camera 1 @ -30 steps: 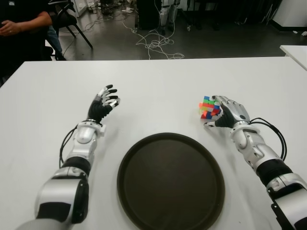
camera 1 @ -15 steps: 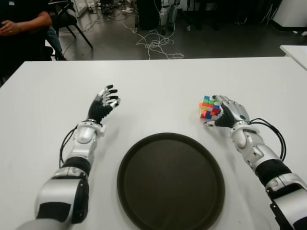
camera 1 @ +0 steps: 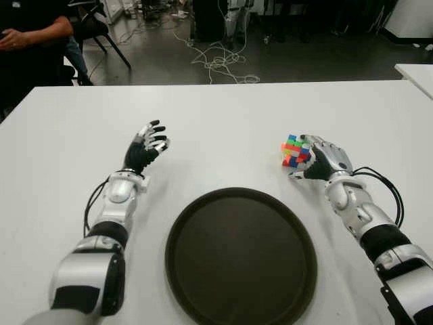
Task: Pick up the Rubik's Cube and put it in the plate
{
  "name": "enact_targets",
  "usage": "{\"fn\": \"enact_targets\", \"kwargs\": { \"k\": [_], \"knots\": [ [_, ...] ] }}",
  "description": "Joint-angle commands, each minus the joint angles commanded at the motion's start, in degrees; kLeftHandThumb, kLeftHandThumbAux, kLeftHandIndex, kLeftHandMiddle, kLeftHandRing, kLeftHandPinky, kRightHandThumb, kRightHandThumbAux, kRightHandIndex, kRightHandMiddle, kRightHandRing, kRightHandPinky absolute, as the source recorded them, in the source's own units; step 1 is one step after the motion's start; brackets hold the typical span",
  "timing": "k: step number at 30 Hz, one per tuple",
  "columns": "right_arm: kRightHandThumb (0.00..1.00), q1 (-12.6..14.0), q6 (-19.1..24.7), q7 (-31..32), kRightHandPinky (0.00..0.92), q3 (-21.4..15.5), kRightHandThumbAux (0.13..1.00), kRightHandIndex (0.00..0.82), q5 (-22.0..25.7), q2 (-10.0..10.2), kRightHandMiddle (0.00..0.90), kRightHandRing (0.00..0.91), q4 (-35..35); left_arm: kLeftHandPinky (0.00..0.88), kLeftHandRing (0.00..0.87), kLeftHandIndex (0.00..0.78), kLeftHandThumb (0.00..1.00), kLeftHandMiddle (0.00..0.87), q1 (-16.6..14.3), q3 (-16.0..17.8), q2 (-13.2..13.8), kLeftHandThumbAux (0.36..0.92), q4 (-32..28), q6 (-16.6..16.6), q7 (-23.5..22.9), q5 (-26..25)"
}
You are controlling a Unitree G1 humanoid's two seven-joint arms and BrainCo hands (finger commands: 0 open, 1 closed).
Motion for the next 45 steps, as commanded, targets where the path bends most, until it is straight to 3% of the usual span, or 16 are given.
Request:
{"fn": "enact_targets", "kwargs": {
  "k": [17, 25, 28, 32, 36, 40, 45],
  "knots": [
    [0.0, -0.2, -5.8, -5.9, 0.318, -1.2, 0.826, 0.198, 1.0, -0.2, 0.223, 0.268, 2.7, 0.19, 0.203, 0.115, 0.174, 0.206, 0.0, -0.4, 0.1, 0.705, 0.1, -0.4, 0.4, 0.1],
    [0.0, 1.4, -7.1, -9.4, 0.322, -3.8, 0.85, 0.251, 1.5, -1.5, 0.26, 0.289, -2.8, 0.172, 0.203, 0.117, 0.179, 0.211, -0.2, -0.1, -0.1, 0.697, 0.3, 0.1, 0.1, -0.3],
    [0.0, 2.1, -7.5, -10.8, 0.37, -4.6, 0.88, 0.298, 1.4, -1.9, 0.306, 0.331, -4.4, 0.181, 0.2, 0.111, 0.176, 0.204, -0.3, -0.1, 0.0, 0.693, 0.4, 0.4, 0.1, -0.4],
    [0.0, 4.6, -8.1, -11.5, 0.382, -6.6, 0.907, 0.31, 1.7, -3.8, 0.336, 0.352, -10.5, 0.187, 0.197, 0.109, 0.174, 0.2, -0.3, -0.1, 0.0, 0.698, 0.3, 0.4, 0.2, -0.3],
    [0.0, 6.6, -6.7, -11.7, 0.355, -7.9, 0.913, 0.296, 1.3, -3.8, 0.341, 0.347, -15.7, 0.2, 0.199, 0.111, 0.175, 0.2, -0.3, -0.1, -0.1, 0.702, 0.3, 0.2, 0.2, -0.3],
    [0.0, 9.2, -3.7, -10.2, 0.344, -10.1, 0.911, 0.276, 1.7, -3.3, 0.349, 0.355, -25.2, 0.195, 0.198, 0.11, 0.177, 0.198, -0.3, -0.3, 0.0, 0.711, 0.3, 0.1, 0.2, -0.1],
    [0.0, 10.4, -2.8, -9.2, 0.323, -11.5, 0.903, 0.25, 2.2, -3.2, 0.346, 0.354, -29.2, 0.189, 0.198, 0.106, 0.175, 0.196, -0.4, -0.2, 0.0, 0.716, 0.3, 0.1, 0.0, -0.2]
  ]
}}
